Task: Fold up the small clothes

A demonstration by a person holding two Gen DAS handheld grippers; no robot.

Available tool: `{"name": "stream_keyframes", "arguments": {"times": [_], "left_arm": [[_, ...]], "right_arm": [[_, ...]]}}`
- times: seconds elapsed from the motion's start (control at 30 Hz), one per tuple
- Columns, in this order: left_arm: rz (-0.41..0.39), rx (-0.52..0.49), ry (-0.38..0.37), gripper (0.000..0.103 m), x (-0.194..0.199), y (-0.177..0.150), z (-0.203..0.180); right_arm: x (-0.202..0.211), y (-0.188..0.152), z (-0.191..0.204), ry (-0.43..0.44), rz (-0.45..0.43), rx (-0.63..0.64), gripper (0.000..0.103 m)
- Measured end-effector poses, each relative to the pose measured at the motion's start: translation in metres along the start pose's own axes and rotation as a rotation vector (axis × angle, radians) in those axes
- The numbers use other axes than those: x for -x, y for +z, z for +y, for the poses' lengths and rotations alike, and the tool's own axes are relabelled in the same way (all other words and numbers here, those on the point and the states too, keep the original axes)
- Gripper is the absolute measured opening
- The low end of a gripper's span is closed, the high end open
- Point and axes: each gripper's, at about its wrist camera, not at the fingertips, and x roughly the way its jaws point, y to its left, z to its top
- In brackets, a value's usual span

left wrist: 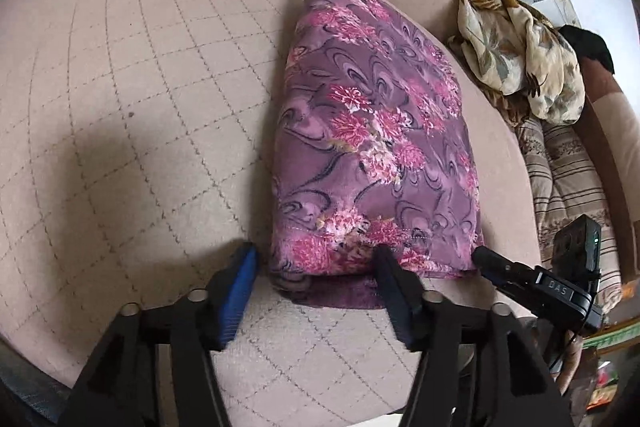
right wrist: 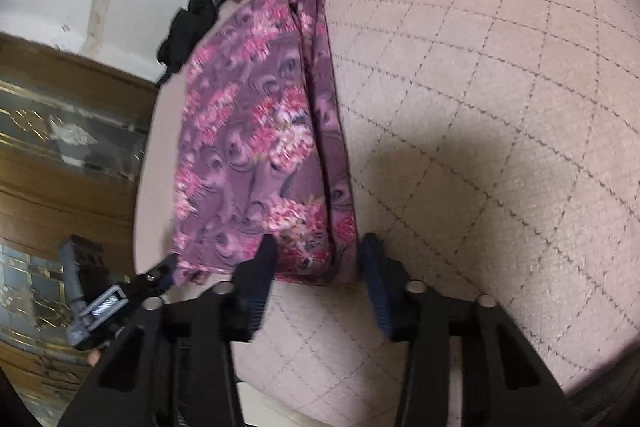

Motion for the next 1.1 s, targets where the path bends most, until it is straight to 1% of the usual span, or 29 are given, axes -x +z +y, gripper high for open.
{"name": "stream_keyframes", "arguments": {"times": [0.03,0.07,0.1,0.13,0.17,0.2,0.23,0.27,0.3,0.33,0.37,0.4,0.43,0.47,0.5,0.57,0.63,0.7,0.77,0.8,0.87,0.93,0.97,1.0,1.07,1.1], "left_arm": [[-0.003,-0.005,0.021,0.034,-0.001,0.000,0.000],[-0.003,-0.006,0.030,0.028,-0.001,0.001,0.000],[-0.002,0.003,0.024,0.013,0.001,0.001,0.001],[-0.005,0.012,0.020,0.008,0.006,0.002,0.001],[-0.022,0.014,0.015,0.007,0.015,0.001,0.001],[-0.067,0.003,-0.006,0.007,0.034,-0.001,-0.002],[-0.092,0.005,-0.014,0.006,0.044,-0.004,-0.002],[-0.118,0.029,-0.045,0.006,0.057,-0.009,0.001],[-0.119,0.052,-0.069,0.006,0.061,-0.013,0.007],[-0.111,0.066,-0.071,0.006,0.059,-0.015,0.012],[-0.088,0.080,-0.045,0.006,0.051,-0.017,0.018],[-0.038,0.099,-0.009,0.006,0.035,-0.018,0.024],[-0.015,0.107,0.009,0.006,0.027,-0.017,0.025],[-0.003,0.100,0.030,0.006,0.020,-0.017,0.025],[-0.012,0.076,0.051,0.006,0.022,-0.018,0.019],[-0.041,0.036,0.061,0.006,0.037,-0.021,0.007],[-0.054,0.024,0.058,0.006,0.050,-0.024,0.002],[-0.048,0.023,0.061,0.006,0.053,-0.032,0.003],[-0.019,0.016,0.118,0.006,0.040,-0.038,0.009],[0.002,0.020,0.147,0.006,0.032,-0.038,0.012],[-0.005,0.023,0.141,0.006,0.034,-0.037,0.013],[-0.047,0.008,0.129,0.006,0.045,-0.035,0.010],[-0.055,-0.001,0.127,0.006,0.048,-0.036,0.008],[-0.048,-0.006,0.126,0.006,0.045,-0.036,0.008],[-0.032,-0.016,0.148,0.006,0.040,-0.037,0.005],[-0.025,-0.020,0.160,0.009,0.039,-0.038,0.005]], "right_arm": [[-0.001,0.001,0.000,-0.013,-0.001,0.005,0.019],[-0.001,0.001,-0.001,-0.010,-0.004,0.001,0.015],[0.001,0.002,-0.001,0.001,-0.009,-0.003,0.013],[0.004,0.002,-0.001,0.004,-0.011,0.002,0.012],[0.013,0.001,0.002,0.019,-0.025,0.010,0.012],[0.021,0.000,0.005,0.043,-0.041,0.019,0.011],[0.031,-0.002,0.011,0.067,-0.061,0.038,0.011],[0.040,-0.006,0.018,0.070,-0.081,0.063,0.011],[0.043,-0.009,0.022,0.064,-0.089,0.077,0.011],[0.042,-0.014,0.023,0.060,-0.085,0.083,0.011],[0.034,-0.019,0.019,0.045,-0.060,0.078,0.011],[0.026,-0.020,0.016,0.024,-0.040,0.073,0.011],[0.012,-0.020,0.009,-0.009,-0.004,0.056,0.011],[0.004,-0.018,0.004,-0.013,0.019,0.034,0.011],[0.004,-0.015,0.004,-0.006,0.019,0.030,0.011],[0.017,-0.013,0.012,0.001,-0.011,0.054,0.011],[0.030,-0.015,0.018,0.015,-0.031,0.068,0.011],[0.037,-0.021,0.019,-0.004,-0.044,0.078,0.011],[0.027,-0.030,0.012,-0.026,-0.013,0.068,0.011],[0.023,-0.028,0.011,-0.039,-0.005,0.068,0.011],[0.021,-0.022,0.012,-0.058,0.004,0.074,0.011],[0.028,-0.020,0.020,-0.060,-0.025,0.105,0.011],[0.031,-0.021,0.024,-0.067,-0.039,0.126,0.011],[0.029,-0.022,0.023,-0.077,-0.034,0.130,0.011],[0.015,-0.021,0.017,-0.106,0.011,0.111,0.015],[0.015,-0.021,0.015,-0.095,0.013,0.099,0.016]]}}
